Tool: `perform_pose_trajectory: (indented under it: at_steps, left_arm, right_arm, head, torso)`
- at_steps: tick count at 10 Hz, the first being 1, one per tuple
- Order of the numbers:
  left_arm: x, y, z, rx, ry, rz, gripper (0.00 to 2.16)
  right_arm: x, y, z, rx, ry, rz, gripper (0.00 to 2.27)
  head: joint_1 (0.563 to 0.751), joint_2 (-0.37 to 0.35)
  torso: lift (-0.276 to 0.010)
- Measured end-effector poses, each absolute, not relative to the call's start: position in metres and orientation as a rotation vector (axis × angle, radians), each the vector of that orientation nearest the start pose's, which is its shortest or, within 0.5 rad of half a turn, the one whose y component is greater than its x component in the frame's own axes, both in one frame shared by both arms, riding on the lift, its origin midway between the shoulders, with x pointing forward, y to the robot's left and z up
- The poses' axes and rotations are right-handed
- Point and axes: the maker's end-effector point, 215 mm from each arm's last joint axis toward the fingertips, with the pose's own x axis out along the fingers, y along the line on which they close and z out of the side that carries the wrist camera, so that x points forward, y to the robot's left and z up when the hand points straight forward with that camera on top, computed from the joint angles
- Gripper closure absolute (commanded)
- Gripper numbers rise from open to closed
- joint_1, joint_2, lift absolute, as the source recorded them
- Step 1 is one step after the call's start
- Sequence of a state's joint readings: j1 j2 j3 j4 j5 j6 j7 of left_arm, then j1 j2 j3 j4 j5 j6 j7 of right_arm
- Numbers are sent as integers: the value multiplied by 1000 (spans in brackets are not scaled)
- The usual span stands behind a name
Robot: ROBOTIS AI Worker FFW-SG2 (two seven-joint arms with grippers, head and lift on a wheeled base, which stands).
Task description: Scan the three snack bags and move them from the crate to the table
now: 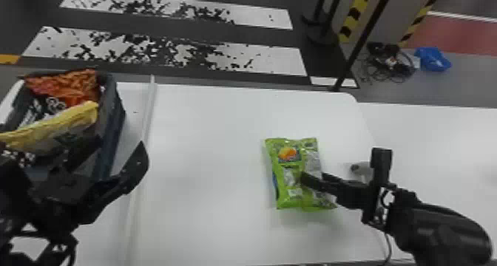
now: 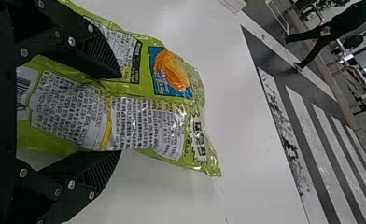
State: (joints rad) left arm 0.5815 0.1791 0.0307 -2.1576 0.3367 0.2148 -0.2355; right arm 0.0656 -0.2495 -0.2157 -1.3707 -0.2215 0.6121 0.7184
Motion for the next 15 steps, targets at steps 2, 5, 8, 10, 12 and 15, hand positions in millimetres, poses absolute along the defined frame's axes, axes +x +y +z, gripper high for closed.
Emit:
perform_pose_trajectory:
  at_steps: [2,5,8,10,12,15]
  left_arm:
    - [418,193,-371,-195,209,-310,33]
    - [430,201,-378,-203,213,-257,33]
    - [430,201,-371,-215,204,-244,33]
    - [426,198,-376,-218,214,-248,33]
    - [423,197,-380,-219,222,-254,33]
    - [417,190,-378,-222,219,-273,33]
  right_arm:
    - [450,-293,-556,343,731,433,2240]
    - [452,-297,-491,367,638,448,2240]
    - [483,-399,-416,533,312,207,2240]
    - [481,-533,-409,596,98,-149,2240]
    - [445,-635,-432,585,23,-496,2240]
    - [392,-692,-496,539,134,-770,2226]
  head:
    - [695,-130]
    - [695,-119]
    - [695,-239]
    - [695,-350]
    - [695,-350]
    - [695,-350]
  torso:
    - [-62]
    - [-62]
    - [-62]
    - [-62]
    - [-62]
    - [-62]
